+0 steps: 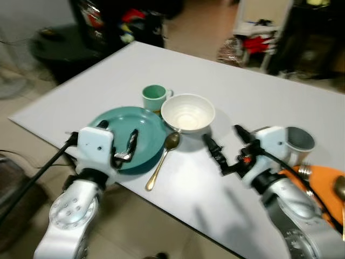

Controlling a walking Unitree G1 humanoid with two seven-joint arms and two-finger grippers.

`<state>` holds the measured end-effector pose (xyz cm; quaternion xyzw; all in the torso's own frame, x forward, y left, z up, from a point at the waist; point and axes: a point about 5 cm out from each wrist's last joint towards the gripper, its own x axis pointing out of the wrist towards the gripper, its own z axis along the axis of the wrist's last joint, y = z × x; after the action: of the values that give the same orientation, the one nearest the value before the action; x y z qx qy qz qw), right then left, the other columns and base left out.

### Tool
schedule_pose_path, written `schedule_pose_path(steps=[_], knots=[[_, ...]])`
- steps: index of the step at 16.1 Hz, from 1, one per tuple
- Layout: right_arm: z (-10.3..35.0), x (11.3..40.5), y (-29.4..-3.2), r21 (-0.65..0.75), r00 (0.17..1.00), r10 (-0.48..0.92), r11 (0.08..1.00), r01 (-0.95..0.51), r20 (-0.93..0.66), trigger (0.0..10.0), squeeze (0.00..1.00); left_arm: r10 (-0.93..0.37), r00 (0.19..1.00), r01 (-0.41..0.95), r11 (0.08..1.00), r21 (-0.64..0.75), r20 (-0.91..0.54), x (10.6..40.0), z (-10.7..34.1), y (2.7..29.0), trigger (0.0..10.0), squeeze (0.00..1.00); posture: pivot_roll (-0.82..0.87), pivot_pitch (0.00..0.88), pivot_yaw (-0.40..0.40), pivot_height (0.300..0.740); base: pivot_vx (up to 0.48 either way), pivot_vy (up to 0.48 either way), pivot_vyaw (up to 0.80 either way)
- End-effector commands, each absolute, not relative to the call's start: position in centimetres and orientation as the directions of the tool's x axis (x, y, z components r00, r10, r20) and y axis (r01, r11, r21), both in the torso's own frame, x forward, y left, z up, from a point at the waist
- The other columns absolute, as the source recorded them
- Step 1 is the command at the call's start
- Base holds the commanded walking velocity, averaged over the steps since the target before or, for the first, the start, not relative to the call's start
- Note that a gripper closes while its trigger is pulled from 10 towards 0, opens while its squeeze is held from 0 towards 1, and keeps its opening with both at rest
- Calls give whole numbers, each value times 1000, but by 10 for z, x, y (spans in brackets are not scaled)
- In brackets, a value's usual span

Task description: Setting the table

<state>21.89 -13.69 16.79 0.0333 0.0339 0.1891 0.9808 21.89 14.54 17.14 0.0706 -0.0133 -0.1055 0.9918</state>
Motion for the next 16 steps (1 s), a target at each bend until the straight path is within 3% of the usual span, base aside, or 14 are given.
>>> schedule_pose_path(steps=[1, 8, 12, 16], knots=[[172, 217, -139, 76, 937, 347, 936, -344, -38, 10000, 1000, -220, 975, 218, 965, 148, 3, 222, 171, 148, 10000, 0, 12, 0, 57, 740, 0, 0, 800], [165, 207, -154, -14, 964, 247, 968, -250, -103, 10000, 1000, -232, 973, 232, 965, 121, -8, 225, 167, 146, 10000, 0, -9, 0, 78, 740, 0, 0, 800], [167, 214, -143, 42, 957, 281, 959, -279, -71, 10000, 1000, -203, 979, 202, 972, 120, -8, 221, 165, 149, 10000, 0, 20, 0, 41, 740, 0, 345, 800], [161, 219, -140, 6, 949, 299, 954, -300, -101, 10000, 1000, -187, 982, 187, 974, 130, -12, 216, 166, 153, 10000, 0, 39, 0, 27, 740, 0, 345, 800]])
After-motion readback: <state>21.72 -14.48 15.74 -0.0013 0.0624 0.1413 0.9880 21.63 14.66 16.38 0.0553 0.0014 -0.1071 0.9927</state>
